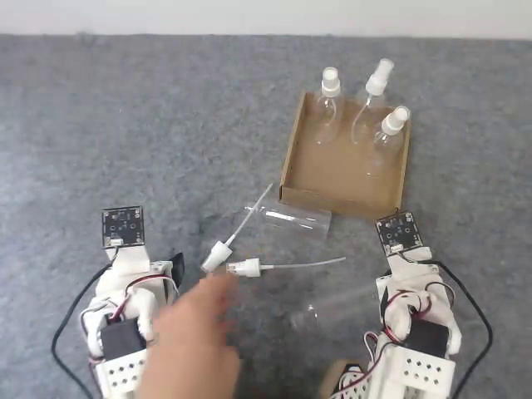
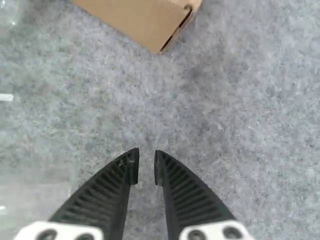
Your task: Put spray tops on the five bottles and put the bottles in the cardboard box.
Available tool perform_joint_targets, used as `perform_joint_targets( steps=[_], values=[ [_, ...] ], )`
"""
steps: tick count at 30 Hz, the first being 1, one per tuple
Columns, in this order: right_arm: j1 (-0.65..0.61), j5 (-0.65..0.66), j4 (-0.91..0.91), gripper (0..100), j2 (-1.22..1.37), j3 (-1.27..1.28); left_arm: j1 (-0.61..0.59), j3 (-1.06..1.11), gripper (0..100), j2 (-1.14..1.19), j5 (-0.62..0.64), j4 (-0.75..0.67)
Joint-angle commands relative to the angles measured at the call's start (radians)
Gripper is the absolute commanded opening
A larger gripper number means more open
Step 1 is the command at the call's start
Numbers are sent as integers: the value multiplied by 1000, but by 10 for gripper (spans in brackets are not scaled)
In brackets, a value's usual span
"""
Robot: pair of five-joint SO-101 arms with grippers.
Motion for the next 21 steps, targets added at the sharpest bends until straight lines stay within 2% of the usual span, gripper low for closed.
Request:
perform_joint_targets(
  steps=[1, 15, 21],
  values=[
    [7, -14, 2, 6, -18, 18, -5, -13, 269, -18, 8, 5],
    [13, -2, -2, 6, -27, 18, -3, -13, 269, -18, 9, 5],
    [15, 201, -41, 6, -27, -31, -3, -13, 269, -18, 9, 5]
  ],
)
